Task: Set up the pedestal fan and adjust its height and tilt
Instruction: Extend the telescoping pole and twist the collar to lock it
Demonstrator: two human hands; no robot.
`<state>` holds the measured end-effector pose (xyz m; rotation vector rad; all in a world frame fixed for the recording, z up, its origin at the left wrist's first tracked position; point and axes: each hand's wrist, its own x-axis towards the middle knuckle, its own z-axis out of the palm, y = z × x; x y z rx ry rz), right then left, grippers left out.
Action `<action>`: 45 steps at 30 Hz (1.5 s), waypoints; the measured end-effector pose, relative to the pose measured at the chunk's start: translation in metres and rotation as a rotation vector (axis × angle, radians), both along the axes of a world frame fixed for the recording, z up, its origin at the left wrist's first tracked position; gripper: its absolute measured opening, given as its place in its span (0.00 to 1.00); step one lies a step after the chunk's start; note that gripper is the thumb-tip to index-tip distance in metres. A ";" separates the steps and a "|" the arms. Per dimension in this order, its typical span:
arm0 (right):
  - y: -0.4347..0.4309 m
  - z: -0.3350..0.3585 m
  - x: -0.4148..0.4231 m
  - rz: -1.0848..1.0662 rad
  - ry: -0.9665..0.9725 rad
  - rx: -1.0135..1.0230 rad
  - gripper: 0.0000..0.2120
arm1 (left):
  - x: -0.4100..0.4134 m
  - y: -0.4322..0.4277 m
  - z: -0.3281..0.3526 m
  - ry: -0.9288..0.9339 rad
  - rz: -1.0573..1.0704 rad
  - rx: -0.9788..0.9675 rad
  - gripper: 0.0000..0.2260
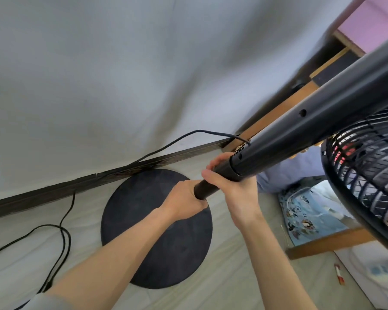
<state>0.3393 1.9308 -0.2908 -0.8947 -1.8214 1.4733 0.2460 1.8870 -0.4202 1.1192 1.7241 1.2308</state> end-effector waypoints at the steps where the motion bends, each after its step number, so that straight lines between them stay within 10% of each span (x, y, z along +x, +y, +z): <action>1: -0.008 -0.006 -0.003 -0.130 0.007 0.048 0.15 | 0.000 0.001 -0.001 0.004 0.003 -0.002 0.12; 7: -0.037 -0.020 -0.022 -0.403 0.045 0.049 0.20 | 0.001 0.001 -0.004 0.003 0.017 0.065 0.09; 19: 0.014 0.009 0.005 0.198 0.020 -0.160 0.19 | -0.001 0.002 0.001 -0.041 0.027 -0.022 0.10; 26: -0.028 -0.021 -0.012 -0.316 0.035 0.073 0.16 | 0.000 0.002 -0.004 -0.032 0.001 0.029 0.12; 34: 0.026 0.009 0.015 0.285 -0.114 -0.046 0.17 | -0.004 0.002 0.000 -0.056 0.017 -0.051 0.11; 40: -0.026 -0.016 0.004 -0.331 0.040 0.136 0.16 | -0.001 0.003 0.000 -0.023 -0.004 -0.043 0.11; 45: -0.030 -0.018 0.002 -0.285 0.012 0.184 0.13 | -0.005 0.000 0.001 -0.015 -0.007 -0.045 0.13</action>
